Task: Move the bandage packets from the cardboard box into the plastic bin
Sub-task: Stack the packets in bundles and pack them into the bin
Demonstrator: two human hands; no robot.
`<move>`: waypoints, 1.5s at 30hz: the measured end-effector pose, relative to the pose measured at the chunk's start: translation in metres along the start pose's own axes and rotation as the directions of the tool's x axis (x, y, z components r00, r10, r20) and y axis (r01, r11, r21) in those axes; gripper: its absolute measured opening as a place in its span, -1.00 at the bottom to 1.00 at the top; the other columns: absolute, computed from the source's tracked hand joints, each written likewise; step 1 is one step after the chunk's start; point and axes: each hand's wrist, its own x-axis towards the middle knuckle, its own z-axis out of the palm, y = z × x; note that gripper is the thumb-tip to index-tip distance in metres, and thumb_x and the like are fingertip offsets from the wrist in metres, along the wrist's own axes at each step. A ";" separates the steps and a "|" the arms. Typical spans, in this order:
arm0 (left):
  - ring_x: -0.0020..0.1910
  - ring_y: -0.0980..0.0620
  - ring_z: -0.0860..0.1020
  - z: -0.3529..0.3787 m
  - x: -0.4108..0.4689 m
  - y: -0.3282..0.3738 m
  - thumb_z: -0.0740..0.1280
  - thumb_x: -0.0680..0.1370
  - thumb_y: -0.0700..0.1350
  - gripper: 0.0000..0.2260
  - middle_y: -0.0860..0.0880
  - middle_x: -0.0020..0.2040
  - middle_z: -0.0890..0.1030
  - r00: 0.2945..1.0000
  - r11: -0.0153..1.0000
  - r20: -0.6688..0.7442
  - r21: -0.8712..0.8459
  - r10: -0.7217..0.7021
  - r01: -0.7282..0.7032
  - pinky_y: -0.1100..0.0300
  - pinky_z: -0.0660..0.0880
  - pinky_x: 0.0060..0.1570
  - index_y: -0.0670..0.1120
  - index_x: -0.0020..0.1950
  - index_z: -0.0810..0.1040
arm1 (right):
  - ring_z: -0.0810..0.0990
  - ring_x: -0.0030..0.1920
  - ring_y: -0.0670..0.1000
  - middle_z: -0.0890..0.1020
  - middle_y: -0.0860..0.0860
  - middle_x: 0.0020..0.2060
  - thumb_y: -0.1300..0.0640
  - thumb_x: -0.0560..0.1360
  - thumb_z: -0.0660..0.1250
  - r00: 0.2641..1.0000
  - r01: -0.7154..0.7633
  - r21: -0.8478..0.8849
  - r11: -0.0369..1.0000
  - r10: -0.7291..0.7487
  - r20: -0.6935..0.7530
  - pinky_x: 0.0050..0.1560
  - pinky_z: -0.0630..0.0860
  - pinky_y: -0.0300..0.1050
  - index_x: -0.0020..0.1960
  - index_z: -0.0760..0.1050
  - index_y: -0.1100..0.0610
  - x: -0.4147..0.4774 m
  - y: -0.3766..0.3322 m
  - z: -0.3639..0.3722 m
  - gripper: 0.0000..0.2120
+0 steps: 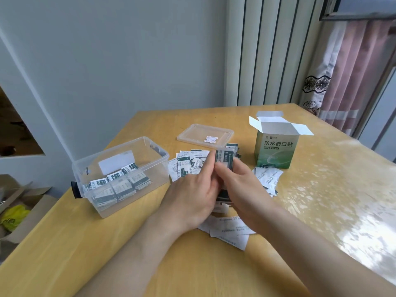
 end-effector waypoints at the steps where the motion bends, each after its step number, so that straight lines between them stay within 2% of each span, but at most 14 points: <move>1: 0.01 -0.18 0.57 -0.003 0.000 -0.001 0.02 0.65 0.04 -0.52 -0.07 -0.04 0.65 1.000 0.999 -0.026 -0.036 0.016 -0.017 -0.05 0.47 0.01 0.14 0.57 -0.03 | 0.60 -0.18 0.04 0.61 0.07 -0.25 0.18 0.63 0.16 0.999 0.034 0.014 0.999 -0.034 -0.005 -0.10 0.54 0.02 0.01 0.46 0.26 0.000 -0.004 -0.002 -0.83; 3: -0.02 -0.13 0.57 -0.007 0.002 -0.007 0.10 0.64 0.01 -0.58 0.06 -0.13 0.61 0.993 0.996 -0.119 -0.094 -0.013 0.002 0.00 0.49 -0.02 0.15 0.51 0.21 | 0.66 -0.17 0.06 0.68 0.10 -0.19 0.17 0.65 0.14 0.998 0.054 0.053 0.997 -0.053 -0.026 -0.14 0.60 0.00 0.07 0.47 0.26 0.001 -0.014 -0.009 -0.81; 5: 0.07 -0.05 0.52 -0.007 0.003 -0.013 0.16 0.60 0.04 -0.63 0.06 -0.01 0.60 0.985 0.996 -0.168 0.063 -0.046 0.058 0.07 0.44 0.03 0.11 0.42 0.36 | 0.67 -0.12 0.10 0.70 0.15 -0.16 0.15 0.65 0.15 0.997 0.051 0.066 0.997 -0.047 -0.061 -0.16 0.61 0.04 0.07 0.46 0.22 0.003 -0.023 -0.020 -0.83; 8: 0.28 -0.08 0.41 -0.001 0.001 -0.017 0.15 0.54 0.30 -0.44 -0.04 0.31 0.47 0.974 0.930 0.072 0.319 -0.214 0.181 0.05 0.38 0.14 -0.02 0.41 0.30 | 0.65 -0.15 0.17 0.63 0.13 -0.31 0.17 0.63 0.18 0.996 0.019 0.108 0.994 -0.010 -0.086 -0.10 0.55 0.12 0.04 0.48 0.20 0.006 -0.026 -0.030 -0.86; 10: 0.15 -0.12 0.50 0.002 0.000 -0.015 0.15 0.52 0.34 -0.49 -0.08 0.15 0.54 0.961 0.896 0.150 0.417 -0.233 0.152 0.06 0.36 -0.10 -0.07 0.21 0.34 | 0.63 -0.23 0.18 0.56 0.14 -0.36 0.18 0.63 0.19 0.998 -0.022 0.147 0.989 0.031 -0.063 -0.13 0.56 0.09 0.07 0.49 0.25 0.006 -0.024 -0.030 -0.84; 14: -0.12 -0.14 0.54 0.000 0.000 -0.013 0.17 0.57 0.04 -0.80 -0.08 -0.14 0.58 0.994 0.882 0.056 0.469 -0.094 0.057 0.10 0.31 -0.27 -0.05 -0.17 0.34 | 0.53 -0.41 0.07 0.47 0.14 -0.34 0.17 0.64 0.16 0.985 -0.166 0.207 0.964 0.170 -0.004 -0.28 0.59 0.01 0.14 0.49 0.23 0.007 -0.019 -0.028 -0.81; 20: -0.32 -0.12 0.43 -0.012 0.002 -0.025 0.19 0.59 -0.08 -0.64 -0.02 -0.46 0.34 0.997 0.961 0.053 0.271 -0.065 0.048 0.06 0.36 -0.30 -0.06 -0.40 0.25 | 0.43 -0.42 0.03 0.48 0.12 -0.35 0.19 0.64 0.13 0.952 -0.295 0.143 0.945 0.303 -0.036 -0.51 0.40 -0.19 0.10 0.49 0.19 0.012 -0.015 -0.032 -0.83; 25: -0.25 -0.13 0.49 -0.023 0.002 -0.025 0.21 0.61 -0.09 -0.74 -0.02 -0.37 0.44 0.981 0.976 -0.131 0.152 -0.139 0.159 0.05 0.39 -0.26 -0.06 -0.29 0.39 | 0.40 -0.44 0.01 0.47 0.11 -0.36 0.14 0.63 0.17 0.942 -0.310 0.184 0.933 0.327 -0.070 -0.53 0.34 -0.21 0.13 0.48 0.20 0.014 -0.013 -0.032 -0.82; 28: -0.25 -0.07 0.62 -0.024 0.005 -0.020 0.23 0.60 -0.14 -0.88 -0.06 -0.17 0.61 0.952 0.959 -0.158 -0.153 -0.263 0.240 0.05 0.54 -0.14 -0.10 -0.01 0.56 | 0.38 -0.44 0.00 0.47 0.09 -0.37 0.00 0.59 0.25 0.931 -0.334 0.246 0.910 0.359 -0.061 -0.53 0.32 -0.23 0.08 0.46 0.15 0.014 -0.015 -0.032 -0.78; 31: -0.25 -0.03 0.68 -0.020 0.004 -0.011 0.30 0.58 -0.15 -0.78 -0.03 0.05 0.65 0.935 0.905 -0.168 -0.354 -0.311 0.237 -0.02 0.58 -0.04 -0.04 0.21 0.55 | 0.35 -0.43 -0.02 0.44 0.07 -0.36 -0.11 0.51 0.35 0.938 -0.339 0.262 0.903 0.345 0.025 -0.53 0.31 -0.24 0.12 0.48 0.15 0.011 -0.012 -0.025 -0.64; 34: -0.26 -0.14 0.57 -0.011 0.001 -0.004 0.35 0.53 -0.15 -0.85 -0.03 -0.19 0.63 0.940 0.977 -0.307 -0.193 -0.151 0.094 0.05 0.51 -0.20 -0.06 0.08 0.57 | 0.35 -0.41 -0.04 0.45 0.05 -0.30 -0.13 0.44 0.43 0.961 -0.274 0.227 0.935 0.275 0.029 -0.48 0.32 -0.24 0.23 0.42 0.16 0.009 -0.005 -0.015 -0.49; 36: -0.37 -0.10 0.42 -0.007 -0.001 0.001 0.33 0.52 -0.16 -0.91 0.04 -0.38 0.50 0.943 0.996 -0.331 -0.090 -0.018 -0.012 0.10 0.35 -0.36 -0.06 0.02 0.55 | 0.36 -0.42 -0.04 0.42 0.07 -0.26 -0.09 0.47 0.42 0.972 -0.233 0.180 0.956 0.235 0.009 -0.47 0.32 -0.23 0.20 0.42 0.16 0.007 -0.003 -0.010 -0.56; 41: -0.31 0.17 0.47 0.002 -0.003 0.009 0.14 0.60 -0.13 -0.77 0.21 -0.37 0.40 0.954 0.984 -0.279 -0.105 0.109 -0.143 0.30 0.25 -0.33 -0.06 0.18 0.51 | 0.40 -0.46 -0.01 0.47 0.07 -0.30 -0.04 0.55 0.27 0.965 -0.251 0.150 0.956 0.260 -0.038 -0.42 0.33 -0.16 0.10 0.51 0.12 0.006 -0.008 -0.009 -0.75; 45: -0.34 0.01 0.49 0.001 -0.004 0.010 0.07 0.59 -0.09 -0.83 0.10 -0.35 0.47 0.951 0.990 -0.275 0.050 0.142 -0.134 0.15 0.28 -0.38 -0.02 -0.09 0.43 | 0.47 -0.37 0.06 0.50 0.08 -0.41 -0.15 0.56 0.22 0.964 -0.262 0.152 0.953 0.249 0.096 -0.31 0.36 -0.09 -0.15 0.55 0.11 0.001 -0.011 -0.005 -0.65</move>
